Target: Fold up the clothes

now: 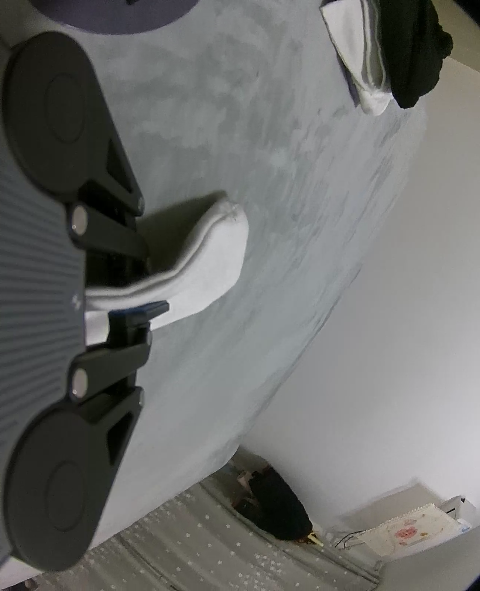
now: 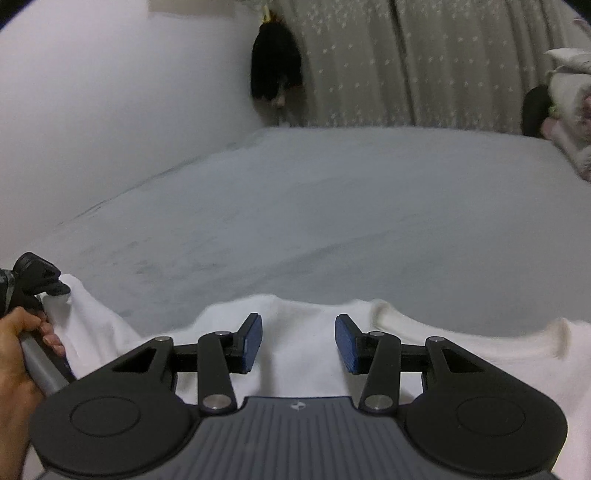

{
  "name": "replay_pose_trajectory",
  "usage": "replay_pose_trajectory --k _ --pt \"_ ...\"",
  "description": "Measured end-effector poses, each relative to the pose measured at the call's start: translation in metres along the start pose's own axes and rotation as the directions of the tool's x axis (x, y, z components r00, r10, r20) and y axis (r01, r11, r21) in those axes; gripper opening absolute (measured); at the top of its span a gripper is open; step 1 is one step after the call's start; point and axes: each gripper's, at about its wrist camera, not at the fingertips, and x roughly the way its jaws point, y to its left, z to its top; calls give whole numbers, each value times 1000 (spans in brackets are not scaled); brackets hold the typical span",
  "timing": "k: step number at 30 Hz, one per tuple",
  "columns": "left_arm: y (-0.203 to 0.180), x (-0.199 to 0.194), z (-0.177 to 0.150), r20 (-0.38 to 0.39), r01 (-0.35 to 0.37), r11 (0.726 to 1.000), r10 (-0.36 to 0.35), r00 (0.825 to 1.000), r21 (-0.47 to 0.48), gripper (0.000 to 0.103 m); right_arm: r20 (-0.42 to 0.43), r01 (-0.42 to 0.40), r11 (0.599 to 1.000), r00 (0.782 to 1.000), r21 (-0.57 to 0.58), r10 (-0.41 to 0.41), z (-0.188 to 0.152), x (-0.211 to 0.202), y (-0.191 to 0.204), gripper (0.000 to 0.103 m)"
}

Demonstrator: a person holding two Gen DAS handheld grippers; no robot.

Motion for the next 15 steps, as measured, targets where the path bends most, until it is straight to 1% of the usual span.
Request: replay_pose_trajectory --k 3,5,6,7,8,9,11,12,13,14,15 --pt "-6 -6 -3 -7 34 999 -34 999 10 5 -48 -11 984 999 -177 2 16 29 10 45" --pt "-9 -5 -5 -22 50 999 -50 999 9 5 -124 -17 958 992 -285 -19 14 50 22 44" --pt "-10 -5 -5 -28 51 999 -51 998 7 5 -129 -17 946 991 -323 -27 11 55 25 40" --pt "-11 -5 -5 -32 61 998 -61 998 7 5 -129 -29 943 992 -330 -15 9 55 27 33" --pt "-12 -6 -4 -34 76 997 -76 997 8 4 -134 -43 949 991 -313 1 8 54 27 22" --pt "-14 -6 -4 -37 92 996 -91 995 10 4 -132 -36 955 991 -294 -3 7 54 28 15" --pt "-17 -8 -1 -38 155 988 -154 987 26 4 -107 3 958 994 -286 -36 3 52 36 11" --pt "-19 -9 1 -38 190 981 -188 981 35 4 -77 38 959 995 -279 -61 1 46 39 10" --pt "-18 -11 3 -29 230 973 -230 973 33 4 -36 81 960 995 -269 -94 1 39 40 9" --pt "-17 -14 6 0 280 960 -280 960 26 4 4 124 959 992 -256 -127 1 31 41 9" --pt "-15 -20 9 41 315 949 -316 948 28 4 43 166 956 986 -242 -160 2 24 42 9"
